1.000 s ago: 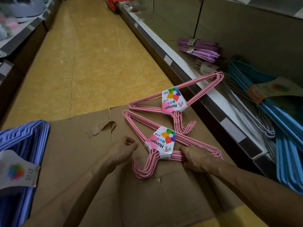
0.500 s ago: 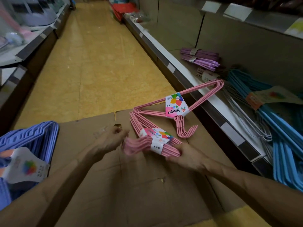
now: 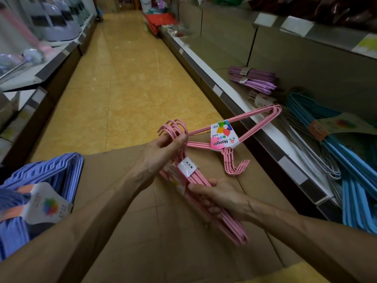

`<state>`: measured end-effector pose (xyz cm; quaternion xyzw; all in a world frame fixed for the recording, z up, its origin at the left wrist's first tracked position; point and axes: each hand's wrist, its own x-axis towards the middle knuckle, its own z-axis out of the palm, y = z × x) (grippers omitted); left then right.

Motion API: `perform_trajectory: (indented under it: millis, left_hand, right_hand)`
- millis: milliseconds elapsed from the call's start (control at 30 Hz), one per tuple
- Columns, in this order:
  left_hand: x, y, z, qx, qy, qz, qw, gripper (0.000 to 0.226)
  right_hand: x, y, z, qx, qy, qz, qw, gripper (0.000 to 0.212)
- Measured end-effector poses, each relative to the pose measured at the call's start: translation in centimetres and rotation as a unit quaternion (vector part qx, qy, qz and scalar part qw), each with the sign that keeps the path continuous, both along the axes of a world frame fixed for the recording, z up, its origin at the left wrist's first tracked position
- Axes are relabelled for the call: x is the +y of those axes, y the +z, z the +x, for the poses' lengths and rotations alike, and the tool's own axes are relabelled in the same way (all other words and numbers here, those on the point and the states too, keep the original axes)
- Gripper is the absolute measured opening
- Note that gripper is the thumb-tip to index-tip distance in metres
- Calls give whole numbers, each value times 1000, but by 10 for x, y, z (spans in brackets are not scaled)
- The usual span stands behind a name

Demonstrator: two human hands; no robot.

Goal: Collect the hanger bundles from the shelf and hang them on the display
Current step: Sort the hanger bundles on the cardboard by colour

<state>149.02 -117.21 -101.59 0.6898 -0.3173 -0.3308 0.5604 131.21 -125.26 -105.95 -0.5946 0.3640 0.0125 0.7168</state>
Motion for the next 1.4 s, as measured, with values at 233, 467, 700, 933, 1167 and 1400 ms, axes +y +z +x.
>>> perform_trajectory:
  millis: [233,467,700,933,1167,1400]
  left_hand:
    - [5,7,0,-39,104,-39,993,24]
    - [32,14,21,7,119,-91,989,15]
    - [64,26,43,-32,133,-88,987,21]
    - [91,34,66,-57,153,-100,982,19]
    - [121,42,99,-140,111,6,984,16]
    - [166,43,147,-266,154,239,921,79]
  right_hand:
    - [31,20,12,-47,51,129,989,35]
    - [45,45,19,-61,102,164,979,27]
    - [70,48,41,-72,134,207,966,40]
    - [102,40,75,-85,142,270,949,25]
    - [124,26,107,-52,174,170,968,30]
    - [171,1,151,-47,170,120,977,20]
